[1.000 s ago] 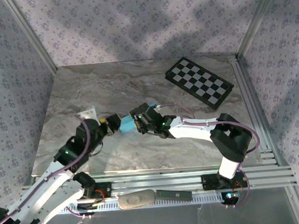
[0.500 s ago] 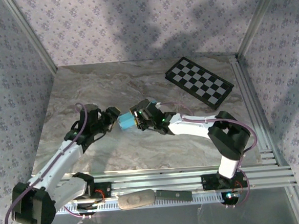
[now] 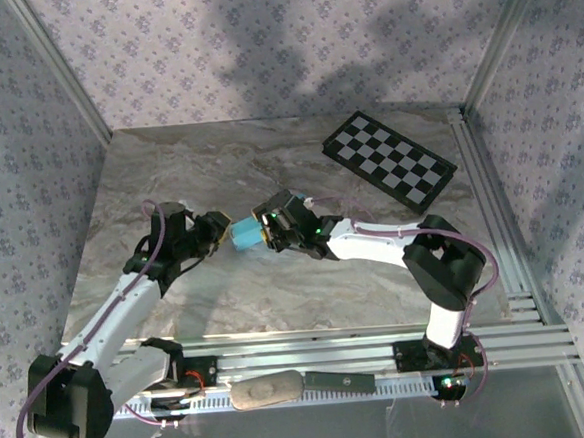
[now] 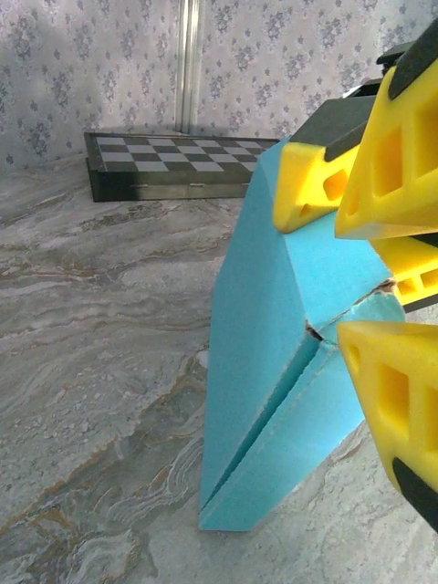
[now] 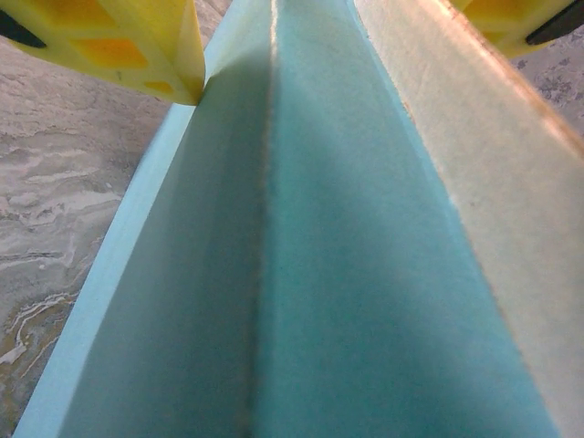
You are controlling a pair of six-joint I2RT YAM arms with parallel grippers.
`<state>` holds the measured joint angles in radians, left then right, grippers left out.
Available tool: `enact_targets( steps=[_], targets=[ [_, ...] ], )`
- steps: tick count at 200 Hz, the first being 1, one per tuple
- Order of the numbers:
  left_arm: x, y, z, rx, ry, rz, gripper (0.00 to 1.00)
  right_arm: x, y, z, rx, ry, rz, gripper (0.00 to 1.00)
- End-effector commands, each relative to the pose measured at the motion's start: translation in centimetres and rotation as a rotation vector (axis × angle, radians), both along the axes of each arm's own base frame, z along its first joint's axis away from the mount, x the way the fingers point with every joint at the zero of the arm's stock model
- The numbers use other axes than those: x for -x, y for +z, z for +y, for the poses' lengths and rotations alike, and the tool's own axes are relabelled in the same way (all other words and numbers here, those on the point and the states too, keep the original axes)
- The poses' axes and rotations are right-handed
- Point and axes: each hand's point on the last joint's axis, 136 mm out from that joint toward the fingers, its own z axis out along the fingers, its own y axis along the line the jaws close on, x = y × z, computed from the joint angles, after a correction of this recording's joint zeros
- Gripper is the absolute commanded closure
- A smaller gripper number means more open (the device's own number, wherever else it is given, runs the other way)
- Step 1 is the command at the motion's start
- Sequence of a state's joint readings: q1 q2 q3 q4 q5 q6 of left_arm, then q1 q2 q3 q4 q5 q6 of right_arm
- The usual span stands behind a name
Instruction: Fold the paper box
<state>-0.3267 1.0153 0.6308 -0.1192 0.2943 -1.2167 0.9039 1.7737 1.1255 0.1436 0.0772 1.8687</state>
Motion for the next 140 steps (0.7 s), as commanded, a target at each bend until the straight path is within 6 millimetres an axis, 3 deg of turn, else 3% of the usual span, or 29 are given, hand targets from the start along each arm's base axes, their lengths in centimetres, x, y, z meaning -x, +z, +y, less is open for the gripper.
enact_targets(
  steps=[1,40,140],
  targets=[
    [0.0,1.9,-0.3,0.033,-0.021,-0.038,0.72,0.0,-1.9,-0.3,0.048,0.003,0.043,0.50],
    [0.3,2.5,-0.5,0.035,-0.040,-0.037,0.74,-0.2,-1.9,-0.3,0.048,0.001,0.044,0.50],
    [0.1,0.9,-0.9,0.010,-0.071,0.010,0.76,-0.4,-1.8,-0.2,0.047,0.002,0.040,0.51]
  ],
)
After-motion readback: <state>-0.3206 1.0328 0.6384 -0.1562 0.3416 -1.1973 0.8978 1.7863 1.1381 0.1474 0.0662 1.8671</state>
